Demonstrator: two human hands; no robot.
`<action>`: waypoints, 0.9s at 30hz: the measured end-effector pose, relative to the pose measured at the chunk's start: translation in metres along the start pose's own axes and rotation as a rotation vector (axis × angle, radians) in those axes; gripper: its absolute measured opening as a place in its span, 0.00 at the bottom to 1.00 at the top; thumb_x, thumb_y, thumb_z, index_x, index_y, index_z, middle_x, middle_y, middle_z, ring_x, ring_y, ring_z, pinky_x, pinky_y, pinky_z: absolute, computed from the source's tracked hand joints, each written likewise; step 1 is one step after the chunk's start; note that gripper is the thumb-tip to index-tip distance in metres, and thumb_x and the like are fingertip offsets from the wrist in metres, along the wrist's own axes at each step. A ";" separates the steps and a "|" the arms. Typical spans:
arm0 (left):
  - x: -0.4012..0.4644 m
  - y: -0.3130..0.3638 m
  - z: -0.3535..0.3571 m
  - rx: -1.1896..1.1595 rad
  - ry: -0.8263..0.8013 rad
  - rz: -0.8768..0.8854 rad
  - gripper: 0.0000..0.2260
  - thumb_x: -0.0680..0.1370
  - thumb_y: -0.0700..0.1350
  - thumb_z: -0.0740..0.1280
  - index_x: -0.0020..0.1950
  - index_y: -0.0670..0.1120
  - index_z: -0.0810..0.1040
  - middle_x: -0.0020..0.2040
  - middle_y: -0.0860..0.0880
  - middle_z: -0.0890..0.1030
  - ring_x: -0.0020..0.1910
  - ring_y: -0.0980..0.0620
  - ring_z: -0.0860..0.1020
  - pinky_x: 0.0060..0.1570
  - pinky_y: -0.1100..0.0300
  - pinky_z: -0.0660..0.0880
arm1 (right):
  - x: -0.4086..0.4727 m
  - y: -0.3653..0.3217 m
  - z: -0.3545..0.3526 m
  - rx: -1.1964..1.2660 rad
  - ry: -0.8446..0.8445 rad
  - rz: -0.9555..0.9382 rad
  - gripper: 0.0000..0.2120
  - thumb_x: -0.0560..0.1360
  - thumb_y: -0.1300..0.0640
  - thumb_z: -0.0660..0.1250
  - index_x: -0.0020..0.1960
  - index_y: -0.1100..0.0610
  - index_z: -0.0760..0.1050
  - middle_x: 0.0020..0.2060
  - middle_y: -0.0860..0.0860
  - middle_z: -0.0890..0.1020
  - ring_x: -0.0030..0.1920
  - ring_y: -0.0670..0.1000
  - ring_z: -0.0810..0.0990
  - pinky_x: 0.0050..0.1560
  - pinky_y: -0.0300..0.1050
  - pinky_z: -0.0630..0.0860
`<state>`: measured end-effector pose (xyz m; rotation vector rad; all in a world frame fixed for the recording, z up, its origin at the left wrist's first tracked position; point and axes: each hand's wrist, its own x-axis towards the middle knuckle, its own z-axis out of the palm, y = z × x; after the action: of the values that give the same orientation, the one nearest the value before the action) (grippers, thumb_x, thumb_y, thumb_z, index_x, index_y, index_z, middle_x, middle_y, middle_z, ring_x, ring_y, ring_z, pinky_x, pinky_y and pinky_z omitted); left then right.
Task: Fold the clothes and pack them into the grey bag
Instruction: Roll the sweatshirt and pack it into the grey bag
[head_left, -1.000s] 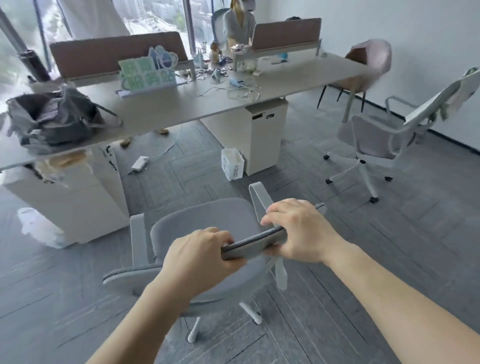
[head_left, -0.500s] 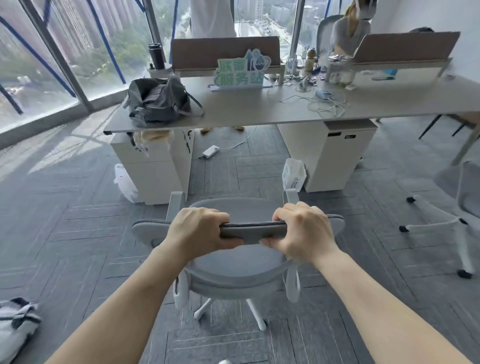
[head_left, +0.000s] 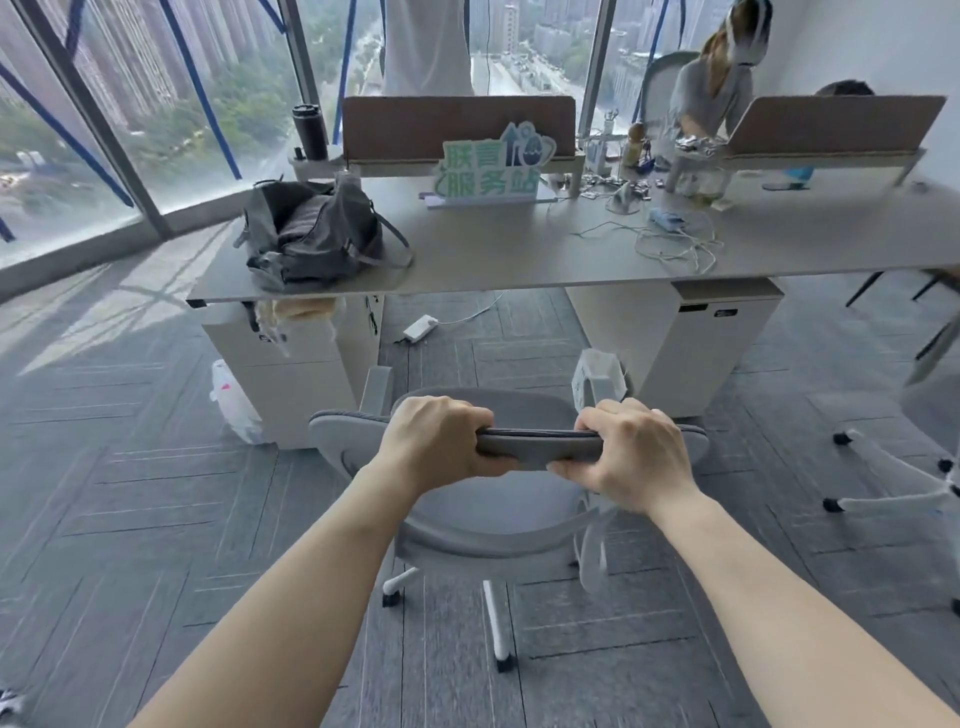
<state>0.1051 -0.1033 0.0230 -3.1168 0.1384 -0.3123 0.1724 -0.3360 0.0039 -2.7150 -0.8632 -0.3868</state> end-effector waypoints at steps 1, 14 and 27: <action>0.016 -0.004 0.002 0.004 -0.006 -0.002 0.24 0.69 0.71 0.63 0.36 0.50 0.70 0.35 0.53 0.79 0.34 0.50 0.73 0.34 0.60 0.66 | 0.015 0.007 0.003 0.008 -0.005 0.000 0.22 0.61 0.29 0.65 0.35 0.48 0.73 0.31 0.43 0.75 0.38 0.50 0.76 0.39 0.44 0.68; 0.194 -0.043 0.044 -0.062 0.034 -0.090 0.29 0.62 0.74 0.54 0.34 0.48 0.71 0.31 0.52 0.78 0.31 0.51 0.71 0.33 0.60 0.64 | 0.186 0.105 0.041 0.031 -0.036 -0.059 0.22 0.60 0.29 0.65 0.35 0.48 0.72 0.31 0.42 0.75 0.35 0.47 0.71 0.38 0.42 0.65; 0.322 -0.084 0.068 -0.051 0.032 -0.085 0.23 0.68 0.69 0.65 0.36 0.49 0.72 0.36 0.50 0.81 0.40 0.49 0.79 0.36 0.59 0.66 | 0.314 0.155 0.069 0.032 -0.099 -0.012 0.22 0.58 0.30 0.66 0.37 0.48 0.74 0.34 0.42 0.77 0.39 0.46 0.74 0.41 0.43 0.68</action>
<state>0.4400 -0.0481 0.0208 -3.1748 0.0139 -0.3659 0.5234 -0.2714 0.0170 -2.7205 -0.9041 -0.2403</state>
